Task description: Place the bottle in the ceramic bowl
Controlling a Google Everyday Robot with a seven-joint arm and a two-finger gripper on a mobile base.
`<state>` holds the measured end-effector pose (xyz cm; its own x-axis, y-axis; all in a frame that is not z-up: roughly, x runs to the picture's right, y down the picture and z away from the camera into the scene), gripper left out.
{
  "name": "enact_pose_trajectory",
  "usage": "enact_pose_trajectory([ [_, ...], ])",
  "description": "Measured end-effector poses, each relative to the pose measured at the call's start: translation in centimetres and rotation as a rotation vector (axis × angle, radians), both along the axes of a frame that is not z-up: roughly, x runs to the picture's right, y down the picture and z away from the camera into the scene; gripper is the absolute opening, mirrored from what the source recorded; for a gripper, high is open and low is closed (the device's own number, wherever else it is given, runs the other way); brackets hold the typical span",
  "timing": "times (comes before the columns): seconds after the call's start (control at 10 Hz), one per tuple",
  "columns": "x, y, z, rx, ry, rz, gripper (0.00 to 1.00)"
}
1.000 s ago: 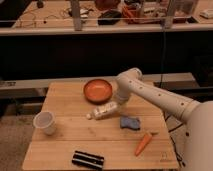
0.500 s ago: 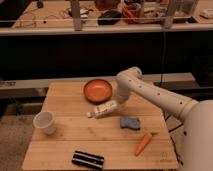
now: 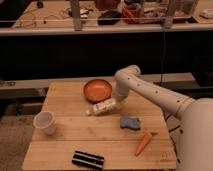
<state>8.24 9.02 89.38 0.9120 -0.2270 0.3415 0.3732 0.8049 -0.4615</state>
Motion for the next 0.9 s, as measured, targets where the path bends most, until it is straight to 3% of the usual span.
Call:
enact_pose_trajectory([
  [0.4, -1.2, -1.4, 0.7, 0.012, 0.000, -0.004, 0.00],
  [0.9, -1.5, -1.5, 0.8, 0.015, -0.012, -0.013, 0.00],
])
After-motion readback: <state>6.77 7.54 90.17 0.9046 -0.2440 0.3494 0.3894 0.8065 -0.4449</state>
